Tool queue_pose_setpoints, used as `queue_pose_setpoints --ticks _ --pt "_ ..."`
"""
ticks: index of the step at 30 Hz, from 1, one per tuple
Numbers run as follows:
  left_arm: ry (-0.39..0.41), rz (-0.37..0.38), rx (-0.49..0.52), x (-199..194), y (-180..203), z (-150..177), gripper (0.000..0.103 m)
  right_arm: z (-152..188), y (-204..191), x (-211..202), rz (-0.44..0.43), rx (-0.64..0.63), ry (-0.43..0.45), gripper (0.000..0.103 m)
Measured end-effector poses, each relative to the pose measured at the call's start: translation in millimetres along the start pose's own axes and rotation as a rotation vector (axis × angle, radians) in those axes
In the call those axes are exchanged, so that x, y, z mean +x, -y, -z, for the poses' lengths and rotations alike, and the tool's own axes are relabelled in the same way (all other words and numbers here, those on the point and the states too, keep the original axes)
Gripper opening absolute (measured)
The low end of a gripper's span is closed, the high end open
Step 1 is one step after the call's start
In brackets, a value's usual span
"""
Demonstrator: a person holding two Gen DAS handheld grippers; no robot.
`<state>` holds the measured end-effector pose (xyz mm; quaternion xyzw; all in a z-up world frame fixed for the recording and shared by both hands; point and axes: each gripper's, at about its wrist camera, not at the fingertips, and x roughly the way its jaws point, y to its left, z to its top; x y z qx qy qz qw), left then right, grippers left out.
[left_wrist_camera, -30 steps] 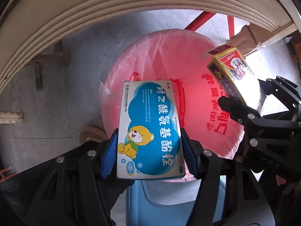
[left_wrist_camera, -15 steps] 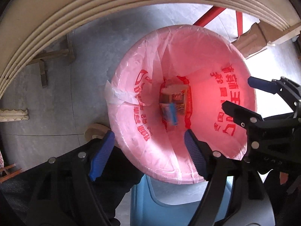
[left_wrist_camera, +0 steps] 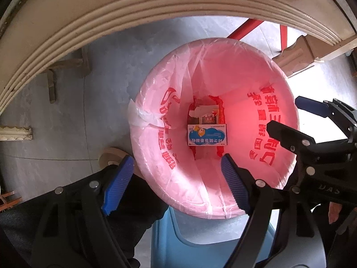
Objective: Collect trash
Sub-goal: 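Open the left tool over the pink bin while the right tool drops the poker box in, then raise both open tools from the bin back over the table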
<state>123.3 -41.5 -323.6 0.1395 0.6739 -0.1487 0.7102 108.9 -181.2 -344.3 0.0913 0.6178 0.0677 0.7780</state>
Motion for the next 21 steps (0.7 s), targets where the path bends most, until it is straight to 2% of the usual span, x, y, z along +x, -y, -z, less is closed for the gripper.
queue_pose_setpoints --ticks 7,12,15,18,21 --pt "0.056 -0.013 -0.009 -21 -2 4 0.079 4 -4 -25 0.007 0.011 0.062 0.076" --pt "0.13 -0.031 -0.025 -52 -5 14 0.079 13 -12 -71 0.02 0.008 0.162 0.076" --pt "0.208 -0.022 -0.031 -88 -7 24 0.079 18 -19 -119 0.001 0.013 0.273 0.076" --pt "0.311 -0.017 -0.019 -141 -10 33 0.079 20 -26 -172 -0.001 0.015 0.402 0.088" --pt "0.402 -0.019 -0.032 -189 -19 37 0.081 23 -32 -230 0.017 -0.001 0.555 0.09"
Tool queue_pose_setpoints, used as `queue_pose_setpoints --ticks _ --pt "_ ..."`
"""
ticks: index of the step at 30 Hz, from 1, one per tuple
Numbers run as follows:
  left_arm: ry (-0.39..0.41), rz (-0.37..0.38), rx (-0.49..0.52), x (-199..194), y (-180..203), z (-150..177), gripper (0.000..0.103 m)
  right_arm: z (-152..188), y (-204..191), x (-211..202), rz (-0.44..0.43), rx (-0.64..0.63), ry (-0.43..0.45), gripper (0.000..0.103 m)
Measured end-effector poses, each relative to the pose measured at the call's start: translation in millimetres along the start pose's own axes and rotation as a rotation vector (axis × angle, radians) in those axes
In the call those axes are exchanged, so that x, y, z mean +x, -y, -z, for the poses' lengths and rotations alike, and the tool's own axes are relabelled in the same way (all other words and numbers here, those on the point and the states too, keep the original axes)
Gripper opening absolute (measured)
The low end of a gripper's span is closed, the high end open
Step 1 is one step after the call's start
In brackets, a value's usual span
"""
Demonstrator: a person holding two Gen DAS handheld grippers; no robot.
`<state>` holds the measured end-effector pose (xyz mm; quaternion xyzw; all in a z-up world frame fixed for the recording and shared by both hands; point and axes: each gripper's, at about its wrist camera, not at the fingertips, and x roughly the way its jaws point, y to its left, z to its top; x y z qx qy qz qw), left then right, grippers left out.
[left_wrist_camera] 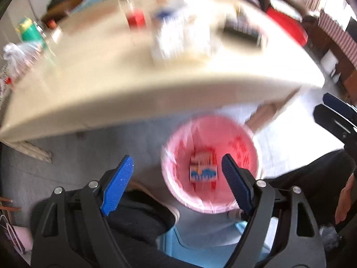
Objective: Collect trash
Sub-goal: 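Raise both open tools from the bin back over the table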
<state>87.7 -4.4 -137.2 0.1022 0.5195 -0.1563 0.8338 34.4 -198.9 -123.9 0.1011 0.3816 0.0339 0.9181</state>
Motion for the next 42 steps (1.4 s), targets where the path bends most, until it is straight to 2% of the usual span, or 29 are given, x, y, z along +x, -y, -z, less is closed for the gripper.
queue_pose_setpoints --ticks 2,4,8,14,18,25,42 --pt "0.061 0.004 -0.015 -33 -8 -16 0.09 -19 -4 -29 0.01 -0.015 0.074 0.09" --pt "0.144 -0.005 -0.035 -69 -18 -32 0.09 -36 -4 -56 0.006 -0.018 0.151 0.096" --pt "0.283 -0.031 -0.034 -124 -29 -62 0.092 -62 -7 -94 0.015 -0.039 0.259 0.096" --pt "0.359 -0.022 0.06 -169 -28 -97 0.093 -101 -4 -128 0.018 -0.062 0.331 0.096" --pt "0.389 -0.012 0.14 -183 -18 -110 0.093 -118 -2 -139 0.025 -0.068 0.358 0.096" --pt "0.391 -0.031 0.216 -175 -4 -134 0.093 -143 2 -132 0.042 -0.06 0.375 0.096" --pt "0.257 -0.023 0.304 -92 0 -173 0.093 -166 31 -52 0.046 -0.003 0.283 0.096"
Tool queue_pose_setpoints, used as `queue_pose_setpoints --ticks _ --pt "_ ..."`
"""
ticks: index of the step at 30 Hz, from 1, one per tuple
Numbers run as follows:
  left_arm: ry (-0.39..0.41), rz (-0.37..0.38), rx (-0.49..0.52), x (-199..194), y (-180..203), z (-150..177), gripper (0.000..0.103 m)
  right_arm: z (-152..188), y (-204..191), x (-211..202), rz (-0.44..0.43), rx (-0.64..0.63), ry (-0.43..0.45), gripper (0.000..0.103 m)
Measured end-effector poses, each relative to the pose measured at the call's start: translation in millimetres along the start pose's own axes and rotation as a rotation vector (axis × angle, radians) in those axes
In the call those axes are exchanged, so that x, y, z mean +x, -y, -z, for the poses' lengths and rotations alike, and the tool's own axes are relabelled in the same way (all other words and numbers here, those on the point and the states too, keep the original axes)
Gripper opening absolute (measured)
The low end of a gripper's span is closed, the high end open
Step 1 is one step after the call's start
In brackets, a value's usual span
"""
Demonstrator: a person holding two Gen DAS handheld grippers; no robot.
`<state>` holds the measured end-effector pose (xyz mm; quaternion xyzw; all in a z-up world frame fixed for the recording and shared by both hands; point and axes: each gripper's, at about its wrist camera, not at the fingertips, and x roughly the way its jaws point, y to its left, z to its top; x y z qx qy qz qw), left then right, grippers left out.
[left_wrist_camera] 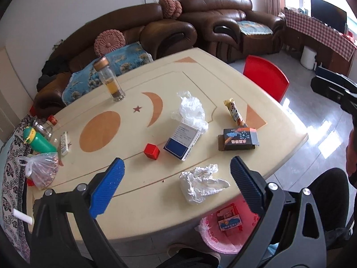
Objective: Collect trash
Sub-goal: 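Raise both open tools from the bin back over the table, then move the left tool to the white-and-blue box while the right tool grasps the snack bar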
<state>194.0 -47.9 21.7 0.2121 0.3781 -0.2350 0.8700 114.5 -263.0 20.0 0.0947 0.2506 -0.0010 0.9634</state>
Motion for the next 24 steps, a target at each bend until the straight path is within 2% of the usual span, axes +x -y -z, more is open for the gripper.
queue_pose_setpoints --ticks 7,19,24 --pt "-0.057 0.016 0.06 43 7 -6 0.093 2 14 41 -0.007 0.035 -0.043 0.096" --pt "-0.15 0.107 0.137 121 10 -21 0.093 12 34 100 0.007 0.079 -0.106 0.096" --pt "-0.182 0.108 0.161 147 9 -25 0.093 15 42 128 0.021 0.09 -0.14 0.096"
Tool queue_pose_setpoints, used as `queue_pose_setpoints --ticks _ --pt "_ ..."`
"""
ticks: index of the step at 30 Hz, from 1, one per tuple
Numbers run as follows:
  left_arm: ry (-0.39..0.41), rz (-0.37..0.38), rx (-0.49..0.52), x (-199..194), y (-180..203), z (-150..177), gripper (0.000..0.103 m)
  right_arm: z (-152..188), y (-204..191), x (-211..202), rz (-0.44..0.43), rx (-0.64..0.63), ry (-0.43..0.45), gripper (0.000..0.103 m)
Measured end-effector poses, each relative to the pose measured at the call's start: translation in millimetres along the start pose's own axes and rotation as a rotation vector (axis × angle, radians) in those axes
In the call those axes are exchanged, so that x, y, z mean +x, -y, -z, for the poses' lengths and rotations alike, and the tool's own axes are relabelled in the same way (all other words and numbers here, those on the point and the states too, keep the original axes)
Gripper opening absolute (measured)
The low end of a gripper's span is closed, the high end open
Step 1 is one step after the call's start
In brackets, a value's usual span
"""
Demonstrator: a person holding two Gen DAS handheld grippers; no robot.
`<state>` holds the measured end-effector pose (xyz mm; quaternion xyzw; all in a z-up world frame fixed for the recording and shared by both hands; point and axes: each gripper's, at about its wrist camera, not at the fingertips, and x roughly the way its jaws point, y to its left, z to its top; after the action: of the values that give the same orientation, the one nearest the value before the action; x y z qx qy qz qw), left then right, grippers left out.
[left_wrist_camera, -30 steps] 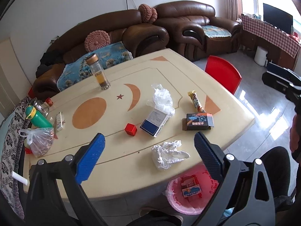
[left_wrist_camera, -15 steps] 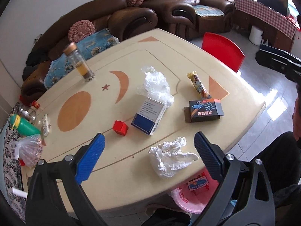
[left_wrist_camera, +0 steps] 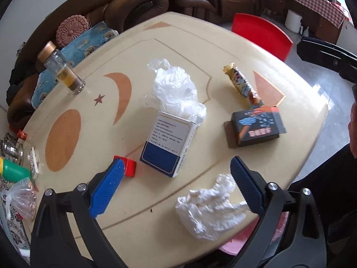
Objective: Collect trash
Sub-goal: 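Move the left tool to the white-and-blue box while the right tool grasps the snack bar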
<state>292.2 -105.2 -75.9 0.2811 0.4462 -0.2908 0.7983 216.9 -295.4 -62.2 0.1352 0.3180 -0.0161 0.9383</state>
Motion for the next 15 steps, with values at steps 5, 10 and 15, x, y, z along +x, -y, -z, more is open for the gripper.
queue_pose_setpoints --ticks 5,10,15 --pt "-0.016 0.032 -0.003 22 -12 -10 0.093 0 4 31 0.02 0.005 -0.052 0.096" --pt "-0.035 0.059 -0.002 40 -21 -15 0.093 4 5 53 0.036 0.001 -0.098 0.096" --pt "-0.05 0.087 0.005 54 -24 -17 0.093 5 6 70 0.049 0.0 -0.125 0.096"
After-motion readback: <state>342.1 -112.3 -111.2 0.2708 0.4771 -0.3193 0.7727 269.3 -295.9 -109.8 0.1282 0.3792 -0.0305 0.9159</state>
